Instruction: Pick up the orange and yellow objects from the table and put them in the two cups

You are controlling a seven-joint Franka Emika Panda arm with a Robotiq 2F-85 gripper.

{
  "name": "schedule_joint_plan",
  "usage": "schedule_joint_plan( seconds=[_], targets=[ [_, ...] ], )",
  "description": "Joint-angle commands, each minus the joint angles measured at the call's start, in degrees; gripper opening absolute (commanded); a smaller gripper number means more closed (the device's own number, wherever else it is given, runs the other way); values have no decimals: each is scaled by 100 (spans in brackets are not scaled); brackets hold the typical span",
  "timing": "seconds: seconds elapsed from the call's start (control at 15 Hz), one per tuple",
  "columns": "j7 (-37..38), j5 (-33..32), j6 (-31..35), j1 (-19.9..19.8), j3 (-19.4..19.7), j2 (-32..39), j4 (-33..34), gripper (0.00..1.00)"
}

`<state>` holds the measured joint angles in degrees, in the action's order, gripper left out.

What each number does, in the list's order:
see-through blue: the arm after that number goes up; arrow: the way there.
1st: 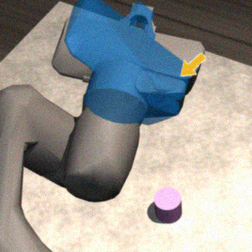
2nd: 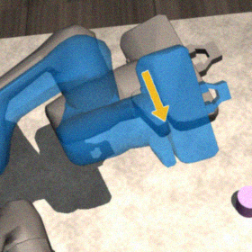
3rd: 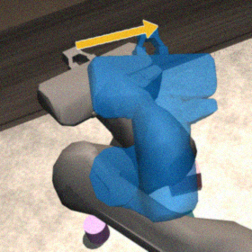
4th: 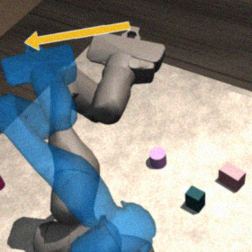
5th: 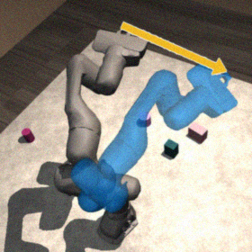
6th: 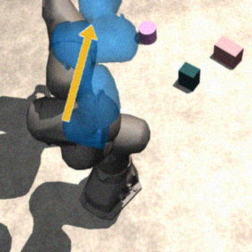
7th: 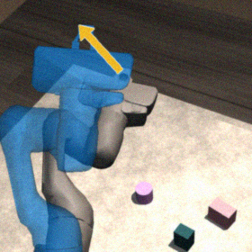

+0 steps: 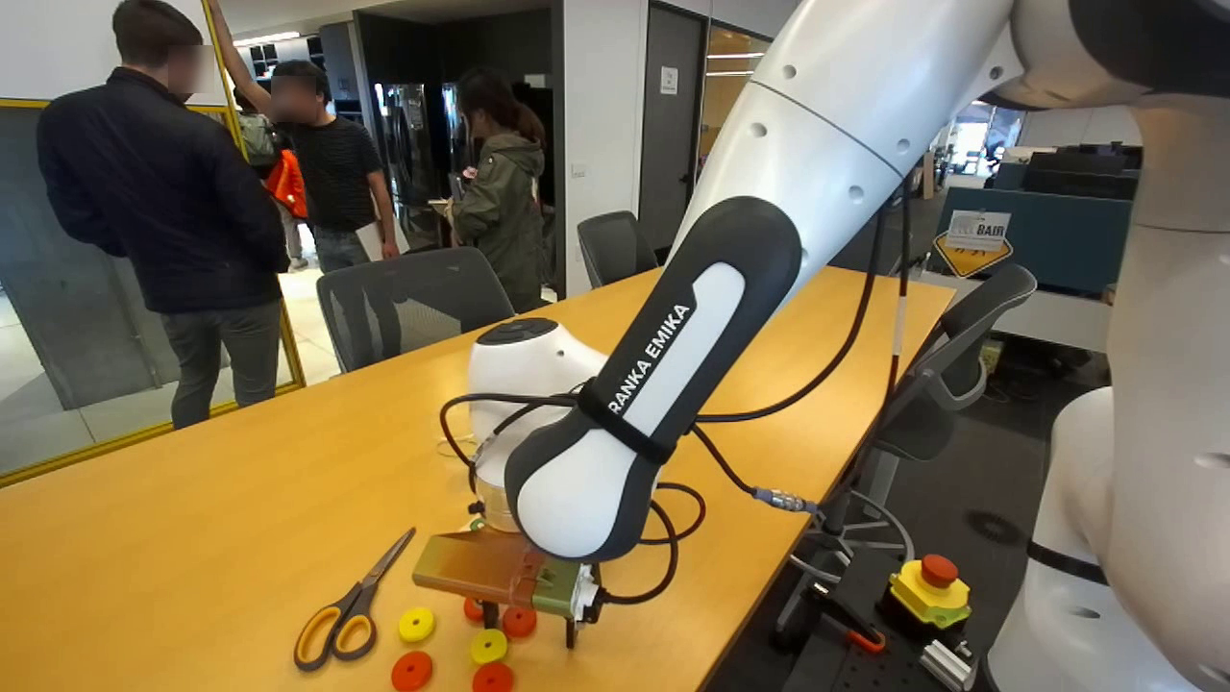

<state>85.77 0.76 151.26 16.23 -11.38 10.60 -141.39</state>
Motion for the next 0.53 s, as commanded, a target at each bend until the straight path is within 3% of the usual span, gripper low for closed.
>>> schedule_joint_plan(
  seconds=[0.0, 0.47],
  targets=[
    [-216, -143, 164, 57, 70, -25, 3, 100],
    [-324, -301, 239, 61, 116, 1, 12, 100]
  ],
)
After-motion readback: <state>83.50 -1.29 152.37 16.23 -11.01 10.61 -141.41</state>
